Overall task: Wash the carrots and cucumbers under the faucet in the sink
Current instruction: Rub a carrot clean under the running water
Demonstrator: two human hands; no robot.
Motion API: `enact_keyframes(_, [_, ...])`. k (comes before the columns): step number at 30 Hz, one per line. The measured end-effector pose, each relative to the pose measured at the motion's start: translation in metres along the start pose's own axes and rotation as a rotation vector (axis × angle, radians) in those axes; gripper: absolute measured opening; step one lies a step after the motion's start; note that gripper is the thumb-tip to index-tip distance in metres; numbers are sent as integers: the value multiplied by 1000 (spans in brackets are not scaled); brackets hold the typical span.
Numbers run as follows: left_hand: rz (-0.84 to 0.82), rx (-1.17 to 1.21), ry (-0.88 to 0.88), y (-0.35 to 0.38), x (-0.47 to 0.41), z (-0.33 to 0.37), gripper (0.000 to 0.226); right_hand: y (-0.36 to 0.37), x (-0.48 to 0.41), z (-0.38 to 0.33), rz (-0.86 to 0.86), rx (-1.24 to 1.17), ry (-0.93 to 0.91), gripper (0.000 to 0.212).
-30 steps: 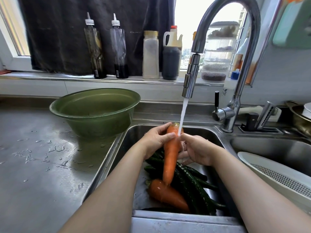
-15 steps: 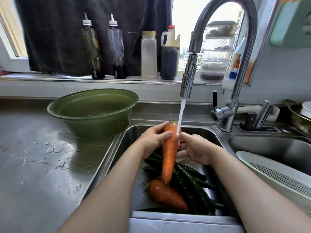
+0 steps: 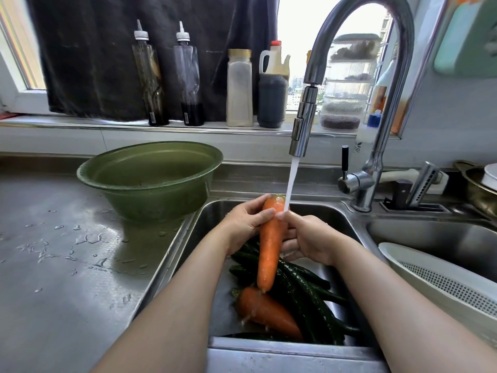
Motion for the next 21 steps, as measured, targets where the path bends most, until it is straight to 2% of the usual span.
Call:
enact_keyframes(4, [-15,29,-20,-1,2,2,61,-1,1,-2,-38,-13,2,30])
enact_keyframes(8, [-19,30,-18,1,2,1,63,0,-2,1,34,11,-22,41])
enact_keyframes(12, [-3,73,-24,0,1,1,63,-1,0,-2,-32,-27,0,26])
enact_keyframes(16, [6,79,-28,3,2,2,60,1,-1,-1,-44,-59,2,30])
enact_keyframes(18, [9,61,-26,4,3,2,64,0,-1,0,3,-31,-5,32])
enact_keyframes(21, [22,40,-27,3,3,2,68,0,1,-1,-40,-19,1,32])
Point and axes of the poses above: each hand's wrist, its own x-axis away from the middle knuckle, its own y-axis out of the palm, z = x × y, the point moved 5 cm from there along -x, towards the middle knuckle, and after that the axes turned 8 degrees about y, right-handed, at the moved point
